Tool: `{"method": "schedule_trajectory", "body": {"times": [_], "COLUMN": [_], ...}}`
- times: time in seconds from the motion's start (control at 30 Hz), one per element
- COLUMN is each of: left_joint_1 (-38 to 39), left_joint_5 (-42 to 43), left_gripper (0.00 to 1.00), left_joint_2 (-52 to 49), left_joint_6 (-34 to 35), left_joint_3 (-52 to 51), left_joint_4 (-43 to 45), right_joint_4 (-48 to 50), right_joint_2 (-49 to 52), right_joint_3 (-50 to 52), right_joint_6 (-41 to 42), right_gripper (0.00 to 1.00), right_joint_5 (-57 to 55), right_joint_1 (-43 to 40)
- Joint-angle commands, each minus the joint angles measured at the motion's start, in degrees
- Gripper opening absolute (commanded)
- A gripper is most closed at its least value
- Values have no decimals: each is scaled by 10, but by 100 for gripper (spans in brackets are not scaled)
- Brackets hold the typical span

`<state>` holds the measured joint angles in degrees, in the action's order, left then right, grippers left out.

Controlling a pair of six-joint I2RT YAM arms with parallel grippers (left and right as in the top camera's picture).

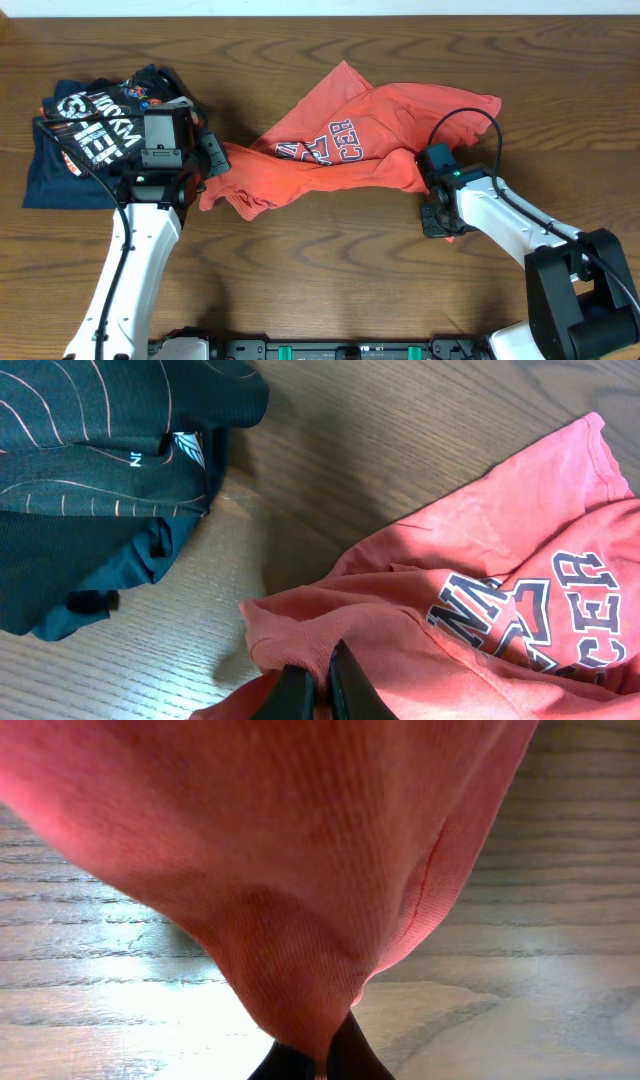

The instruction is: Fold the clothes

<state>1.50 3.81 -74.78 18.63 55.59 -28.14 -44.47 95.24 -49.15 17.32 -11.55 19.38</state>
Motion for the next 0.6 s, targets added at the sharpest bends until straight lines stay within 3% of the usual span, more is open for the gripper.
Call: {"method": "schedule_trajectory", "body": {"times": [0.0, 0.37, 0.57], "left_joint_1": [-3, -3, -17], "left_joint_5": [-12, 77, 77], "left_gripper": [6, 6, 6], "left_joint_2": [1, 69, 156], "left_joint_6": [5, 5, 7], "left_joint_3": [-2, 4, 30], "left_joint_4": [-1, 1, 1], "right_joint_4": [3, -54, -83], "right_joint_2": [2, -129, -219], "right_joint_3": [0, -91, -147], "right_joint_6": [25, 41, -18], "right_gripper": [1, 1, 1], "right_joint_5": [4, -31, -52], "right_joint_1": [5, -64, -155]}}
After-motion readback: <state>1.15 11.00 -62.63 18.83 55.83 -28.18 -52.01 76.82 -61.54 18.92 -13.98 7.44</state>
